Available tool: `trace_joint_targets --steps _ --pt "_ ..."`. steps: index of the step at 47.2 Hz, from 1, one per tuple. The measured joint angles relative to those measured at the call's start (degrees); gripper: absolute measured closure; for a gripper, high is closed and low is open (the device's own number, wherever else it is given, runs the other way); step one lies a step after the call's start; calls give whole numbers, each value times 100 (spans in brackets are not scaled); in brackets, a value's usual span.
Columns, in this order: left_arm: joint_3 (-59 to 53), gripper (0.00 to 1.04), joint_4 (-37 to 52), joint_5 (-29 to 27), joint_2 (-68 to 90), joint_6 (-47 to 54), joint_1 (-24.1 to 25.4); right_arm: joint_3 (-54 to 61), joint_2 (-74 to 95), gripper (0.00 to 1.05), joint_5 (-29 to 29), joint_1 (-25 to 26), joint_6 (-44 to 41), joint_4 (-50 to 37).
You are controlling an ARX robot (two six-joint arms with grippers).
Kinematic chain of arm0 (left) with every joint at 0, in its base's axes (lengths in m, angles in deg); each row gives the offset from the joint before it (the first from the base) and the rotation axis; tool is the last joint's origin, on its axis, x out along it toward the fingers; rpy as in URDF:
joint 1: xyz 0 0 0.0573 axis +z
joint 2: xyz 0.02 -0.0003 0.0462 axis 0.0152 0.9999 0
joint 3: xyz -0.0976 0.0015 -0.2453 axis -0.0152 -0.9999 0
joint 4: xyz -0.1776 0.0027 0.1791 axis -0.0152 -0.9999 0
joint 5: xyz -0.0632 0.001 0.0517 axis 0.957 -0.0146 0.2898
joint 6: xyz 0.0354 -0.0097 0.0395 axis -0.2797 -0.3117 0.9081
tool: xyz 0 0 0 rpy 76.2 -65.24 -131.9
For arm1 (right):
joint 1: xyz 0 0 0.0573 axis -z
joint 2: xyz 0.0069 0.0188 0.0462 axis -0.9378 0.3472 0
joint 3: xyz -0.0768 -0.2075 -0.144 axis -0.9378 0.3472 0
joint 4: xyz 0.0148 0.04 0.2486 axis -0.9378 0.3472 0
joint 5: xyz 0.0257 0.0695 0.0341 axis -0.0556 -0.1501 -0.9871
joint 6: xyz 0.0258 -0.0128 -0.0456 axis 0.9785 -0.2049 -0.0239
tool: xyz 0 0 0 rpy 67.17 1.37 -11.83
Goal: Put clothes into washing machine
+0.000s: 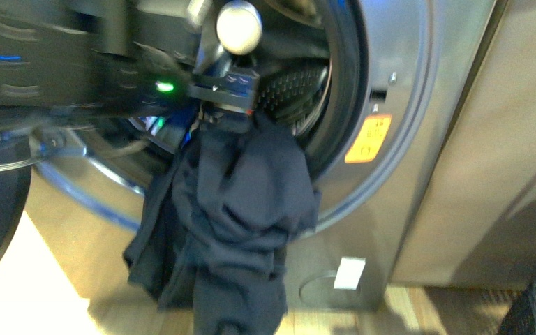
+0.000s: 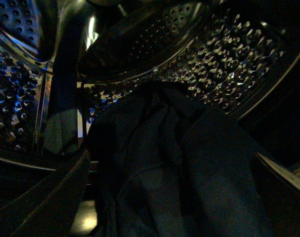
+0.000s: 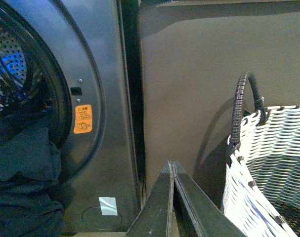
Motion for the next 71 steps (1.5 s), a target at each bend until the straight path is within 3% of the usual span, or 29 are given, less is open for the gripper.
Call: trace_joint_targets --steps 31,46,51,53,63,71 --pt "-1419 6 -590 680 -3344 -254 -251 -2 0 102 0 0 0 0" --pt "-1893 7 -1113 640 -4878 -299 -269 -2 0 102 0 0 0 0" --pt "-2026 22 -1683 -872 -5233 -501 -365 -2 0 102 -2 0 0 0" --pt "-2247 29 -1672 -1196 -5388 -555 -302 -2 0 102 0 0 0 0" --pt "-3545 72 -1355 -817 -6124 -651 378 0 0 102 0 0 0 0" --pt "-4103 101 -1231 -455 -6610 -686 710 -2 0 102 0 0 0 0"
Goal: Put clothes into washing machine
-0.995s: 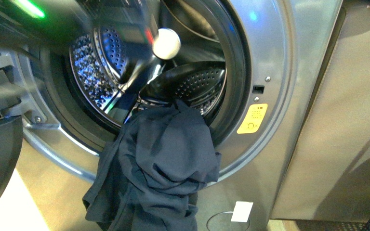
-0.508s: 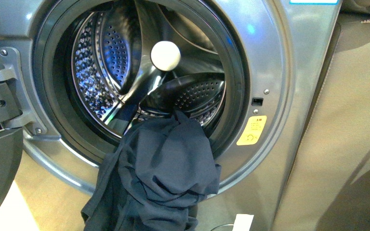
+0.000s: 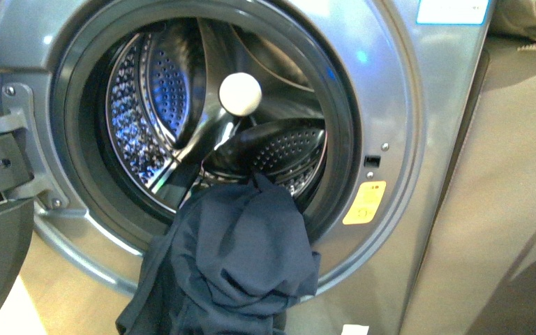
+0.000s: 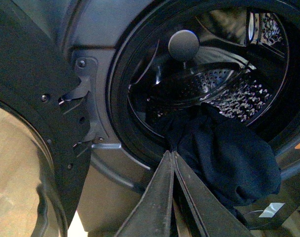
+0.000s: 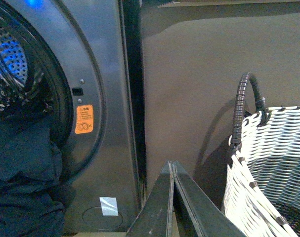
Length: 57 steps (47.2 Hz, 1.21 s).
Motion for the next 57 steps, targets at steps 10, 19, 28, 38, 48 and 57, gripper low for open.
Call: trace_joint_targets --steps 10,19,28,38,48,57 --pt "-529 101 22 323 -535 -22 354 0 0 102 0 0 0 0" --pt "-833 101 -52 979 -916 -22 933 0 0 102 0 0 0 0" --pt "-1080 101 -229 1008 -1349 -22 1056 2 0 102 0 0 0 0" --pt "-1231 101 -444 1005 -1720 -22 1056 2 0 102 0 0 0 0" --pt "-1390 101 -608 1005 -2083 -22 1056 2 0 102 0 0 0 0" --pt "-1495 101 -743 1005 -2363 -24 1056 0 0 102 0 0 0 2"
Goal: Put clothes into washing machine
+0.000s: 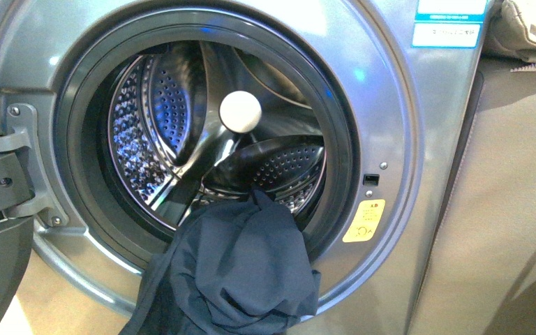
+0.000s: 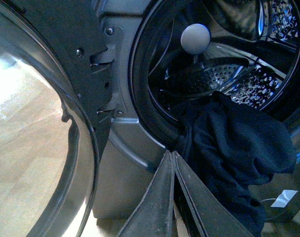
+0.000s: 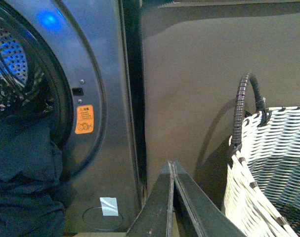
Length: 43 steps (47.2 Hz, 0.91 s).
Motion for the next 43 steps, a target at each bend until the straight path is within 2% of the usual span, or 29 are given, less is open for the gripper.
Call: trace_joint_targets --steps 6,10,12,31,33,43 --pt "0 101 -195 0 -181 2 0 2 0 102 0 0 0 0" --pt "0 101 -990 0 -785 2 0 2 0 102 0 0 0 0" --pt "0 101 -1119 2 -957 0 0 2 0 102 7 0 0 0" --pt "0 101 -1145 0 -1093 0 0 2 0 102 0 0 0 0" --pt "0 94 -1145 0 -1093 -2 0 2 0 101 2 0 -9 0" --pt "0 59 -1147 0 -1093 -2 0 2 0 66 0 0 -7 0"
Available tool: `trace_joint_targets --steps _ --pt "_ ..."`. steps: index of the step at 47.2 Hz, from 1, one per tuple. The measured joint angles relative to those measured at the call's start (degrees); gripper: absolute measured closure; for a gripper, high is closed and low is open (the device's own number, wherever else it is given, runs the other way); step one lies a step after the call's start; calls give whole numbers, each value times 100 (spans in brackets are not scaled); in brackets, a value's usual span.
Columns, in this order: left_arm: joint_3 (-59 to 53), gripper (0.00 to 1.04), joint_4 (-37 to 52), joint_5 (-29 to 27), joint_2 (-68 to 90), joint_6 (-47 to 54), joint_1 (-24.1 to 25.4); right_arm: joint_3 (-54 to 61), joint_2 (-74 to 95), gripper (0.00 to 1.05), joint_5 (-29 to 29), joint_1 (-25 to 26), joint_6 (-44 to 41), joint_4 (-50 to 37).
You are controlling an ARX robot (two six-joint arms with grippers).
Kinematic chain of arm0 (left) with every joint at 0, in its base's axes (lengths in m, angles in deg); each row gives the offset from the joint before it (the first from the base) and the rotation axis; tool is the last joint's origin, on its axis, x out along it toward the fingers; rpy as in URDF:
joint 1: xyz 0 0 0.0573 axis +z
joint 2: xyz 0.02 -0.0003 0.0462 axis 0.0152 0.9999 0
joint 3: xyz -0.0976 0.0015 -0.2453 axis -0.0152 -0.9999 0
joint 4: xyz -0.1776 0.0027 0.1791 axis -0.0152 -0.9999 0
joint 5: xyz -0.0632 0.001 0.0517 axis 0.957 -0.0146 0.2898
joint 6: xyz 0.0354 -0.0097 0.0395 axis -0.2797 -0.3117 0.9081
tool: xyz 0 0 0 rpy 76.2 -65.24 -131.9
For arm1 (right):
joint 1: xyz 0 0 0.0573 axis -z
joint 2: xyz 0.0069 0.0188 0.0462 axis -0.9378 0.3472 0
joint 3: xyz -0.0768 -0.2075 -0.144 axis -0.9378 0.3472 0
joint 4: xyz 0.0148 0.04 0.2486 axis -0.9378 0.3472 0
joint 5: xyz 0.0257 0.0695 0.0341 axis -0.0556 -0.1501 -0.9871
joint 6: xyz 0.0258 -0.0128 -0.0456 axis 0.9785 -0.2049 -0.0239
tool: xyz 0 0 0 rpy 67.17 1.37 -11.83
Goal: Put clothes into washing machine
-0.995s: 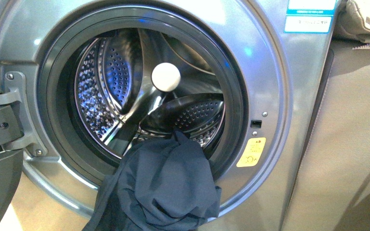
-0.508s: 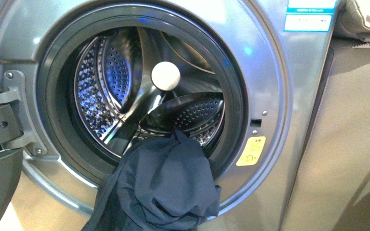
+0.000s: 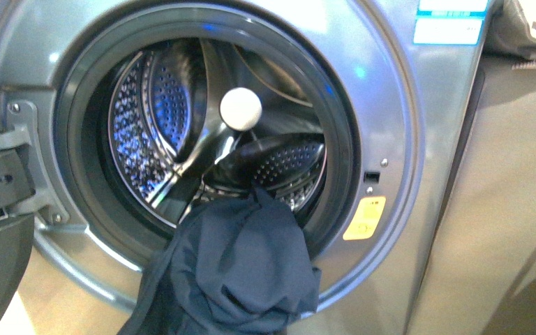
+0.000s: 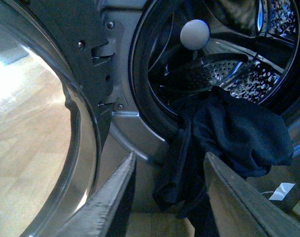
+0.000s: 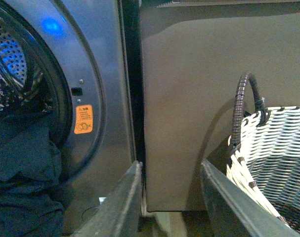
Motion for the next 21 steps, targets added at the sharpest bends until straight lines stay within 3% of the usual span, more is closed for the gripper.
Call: trace_joint_targets --steps 11,14,16,21 --pt "0 21 0 0 0 0 0 0 0 27 0 0 0 0" --pt "0 5 0 0 0 2 0 0 0 12 0 0 0 0" --pt "0 6 0 0 0 4 0 0 0 6 0 0 4 -2" --pt "0 6 0 0 0 2 0 0 0 8 0 0 2 0"
